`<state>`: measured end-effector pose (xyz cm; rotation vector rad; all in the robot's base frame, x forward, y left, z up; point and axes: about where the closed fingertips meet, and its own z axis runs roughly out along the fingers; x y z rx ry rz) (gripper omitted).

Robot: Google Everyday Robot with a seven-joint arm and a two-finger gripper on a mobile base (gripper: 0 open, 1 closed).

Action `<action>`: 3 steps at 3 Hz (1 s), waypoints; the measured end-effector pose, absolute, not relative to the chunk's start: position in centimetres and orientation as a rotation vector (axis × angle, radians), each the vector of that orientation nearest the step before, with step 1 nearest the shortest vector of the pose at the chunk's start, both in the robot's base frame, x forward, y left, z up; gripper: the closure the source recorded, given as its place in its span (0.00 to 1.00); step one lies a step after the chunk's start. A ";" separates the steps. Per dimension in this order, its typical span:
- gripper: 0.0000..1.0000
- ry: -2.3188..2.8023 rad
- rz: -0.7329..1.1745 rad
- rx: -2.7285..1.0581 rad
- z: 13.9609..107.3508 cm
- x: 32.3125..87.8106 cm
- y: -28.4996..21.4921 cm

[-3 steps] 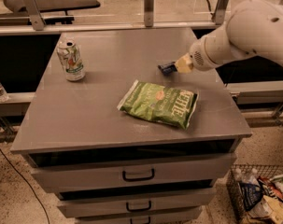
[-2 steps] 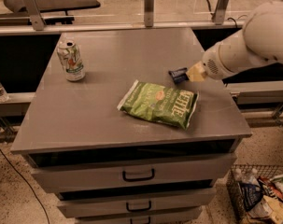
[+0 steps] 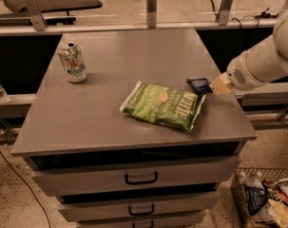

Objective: Move rxbar blueberry near green jalapeno chip bag

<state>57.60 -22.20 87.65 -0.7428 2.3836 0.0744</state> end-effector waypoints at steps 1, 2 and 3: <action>0.61 2.420 0.054 -0.738 87.3 56.7 -23.7; 0.38 2.438 0.046 -0.745 87.1 56.5 -24.5; 0.15 2.445 0.041 -0.753 87.1 56.6 -24.8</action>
Offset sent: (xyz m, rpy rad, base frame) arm -0.0124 -0.0341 -0.0081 -0.0446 0.0651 -0.0213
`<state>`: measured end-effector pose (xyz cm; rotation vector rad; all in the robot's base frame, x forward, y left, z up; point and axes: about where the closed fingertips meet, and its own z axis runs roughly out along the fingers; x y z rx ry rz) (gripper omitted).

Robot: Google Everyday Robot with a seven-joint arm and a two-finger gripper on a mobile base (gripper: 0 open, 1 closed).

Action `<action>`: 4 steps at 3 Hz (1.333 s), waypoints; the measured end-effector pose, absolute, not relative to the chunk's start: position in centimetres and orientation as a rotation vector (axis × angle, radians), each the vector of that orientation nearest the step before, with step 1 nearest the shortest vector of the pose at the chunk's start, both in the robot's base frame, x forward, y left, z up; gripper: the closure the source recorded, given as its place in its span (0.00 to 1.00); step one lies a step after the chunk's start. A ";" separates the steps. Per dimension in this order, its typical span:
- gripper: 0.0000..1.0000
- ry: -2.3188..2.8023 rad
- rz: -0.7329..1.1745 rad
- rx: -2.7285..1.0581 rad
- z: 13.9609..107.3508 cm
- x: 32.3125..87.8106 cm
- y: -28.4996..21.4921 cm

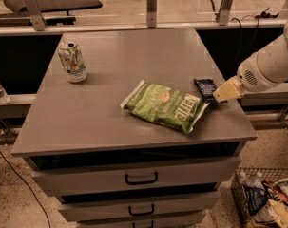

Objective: Move rxbar blueberry near green jalapeno chip bag

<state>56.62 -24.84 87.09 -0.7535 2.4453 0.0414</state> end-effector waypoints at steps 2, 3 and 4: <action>0.00 2.446 0.042 -0.766 87.1 56.8 -24.8; 0.00 2.421 0.097 -0.780 87.5 57.3 -24.8; 0.00 2.360 0.136 -0.793 90.0 58.3 -26.9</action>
Offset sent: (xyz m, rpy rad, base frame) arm 0.0020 0.0001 0.0001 -0.0026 0.0028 0.0076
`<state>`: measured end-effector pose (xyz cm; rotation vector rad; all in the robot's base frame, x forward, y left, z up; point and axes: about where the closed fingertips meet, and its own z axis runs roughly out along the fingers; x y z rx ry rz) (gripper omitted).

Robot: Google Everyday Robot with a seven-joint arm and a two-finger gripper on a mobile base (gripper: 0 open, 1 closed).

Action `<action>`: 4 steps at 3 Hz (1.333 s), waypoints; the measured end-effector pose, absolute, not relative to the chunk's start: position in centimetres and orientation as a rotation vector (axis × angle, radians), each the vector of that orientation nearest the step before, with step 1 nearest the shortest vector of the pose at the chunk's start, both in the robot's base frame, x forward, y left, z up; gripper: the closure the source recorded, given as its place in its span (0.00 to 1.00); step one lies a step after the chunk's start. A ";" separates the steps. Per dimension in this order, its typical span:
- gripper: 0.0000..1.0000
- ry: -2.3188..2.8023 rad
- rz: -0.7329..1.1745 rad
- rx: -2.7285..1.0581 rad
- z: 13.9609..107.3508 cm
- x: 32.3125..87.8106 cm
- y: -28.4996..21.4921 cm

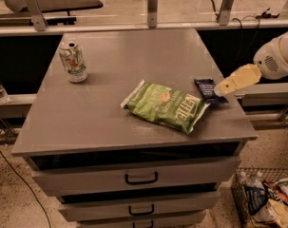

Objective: Move rxbar blueberry near green jalapeno chip bag

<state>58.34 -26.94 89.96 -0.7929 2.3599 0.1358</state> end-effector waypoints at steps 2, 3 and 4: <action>0.00 2.145 0.130 -0.843 98.6 61.2 -31.0; 0.00 2.099 0.132 -0.839 100.6 61.6 -30.9; 0.00 2.103 0.134 -0.841 100.4 61.6 -30.9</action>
Offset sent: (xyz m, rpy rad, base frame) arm 0.0372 -0.0645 0.1438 0.1320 -0.3180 0.1293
